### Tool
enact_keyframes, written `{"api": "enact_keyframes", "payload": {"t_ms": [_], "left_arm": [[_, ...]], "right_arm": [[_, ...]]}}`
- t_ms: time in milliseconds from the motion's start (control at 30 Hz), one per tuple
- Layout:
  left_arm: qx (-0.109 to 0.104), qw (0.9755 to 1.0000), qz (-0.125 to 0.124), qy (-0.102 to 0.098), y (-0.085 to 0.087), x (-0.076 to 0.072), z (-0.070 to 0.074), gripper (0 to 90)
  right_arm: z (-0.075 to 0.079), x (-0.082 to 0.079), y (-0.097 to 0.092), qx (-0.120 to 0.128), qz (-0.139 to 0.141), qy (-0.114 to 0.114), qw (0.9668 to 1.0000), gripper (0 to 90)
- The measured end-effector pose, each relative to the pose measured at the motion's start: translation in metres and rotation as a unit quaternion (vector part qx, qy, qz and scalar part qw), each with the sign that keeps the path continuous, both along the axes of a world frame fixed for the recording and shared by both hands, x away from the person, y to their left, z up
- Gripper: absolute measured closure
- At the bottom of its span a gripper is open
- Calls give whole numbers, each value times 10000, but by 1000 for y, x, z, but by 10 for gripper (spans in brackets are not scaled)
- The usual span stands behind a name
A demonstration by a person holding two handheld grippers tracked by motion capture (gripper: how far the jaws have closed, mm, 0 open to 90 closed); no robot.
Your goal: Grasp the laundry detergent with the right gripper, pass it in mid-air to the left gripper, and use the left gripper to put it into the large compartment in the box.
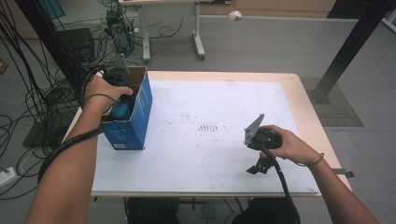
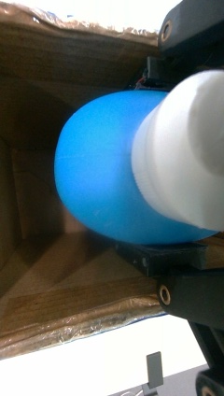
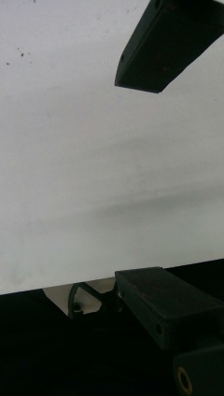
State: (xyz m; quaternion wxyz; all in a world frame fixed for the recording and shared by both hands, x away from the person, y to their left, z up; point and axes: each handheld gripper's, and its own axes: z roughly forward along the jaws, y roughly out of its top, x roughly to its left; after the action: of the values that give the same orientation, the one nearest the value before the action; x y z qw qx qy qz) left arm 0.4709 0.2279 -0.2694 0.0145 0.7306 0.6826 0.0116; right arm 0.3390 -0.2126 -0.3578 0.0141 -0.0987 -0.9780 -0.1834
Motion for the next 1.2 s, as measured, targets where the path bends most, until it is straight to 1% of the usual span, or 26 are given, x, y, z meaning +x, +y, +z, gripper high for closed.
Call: {"api": "enact_keyframes", "payload": {"t_ms": [967,1200], "left_arm": [[27,10000,13,24,-2,1,0,373],[19,10000,29,15,-1,1,0,373]], "right_arm": [[-1,0,-1,15,-16,34,10000,68],[0,0,-1,9,-4,12,10000,68]]}}
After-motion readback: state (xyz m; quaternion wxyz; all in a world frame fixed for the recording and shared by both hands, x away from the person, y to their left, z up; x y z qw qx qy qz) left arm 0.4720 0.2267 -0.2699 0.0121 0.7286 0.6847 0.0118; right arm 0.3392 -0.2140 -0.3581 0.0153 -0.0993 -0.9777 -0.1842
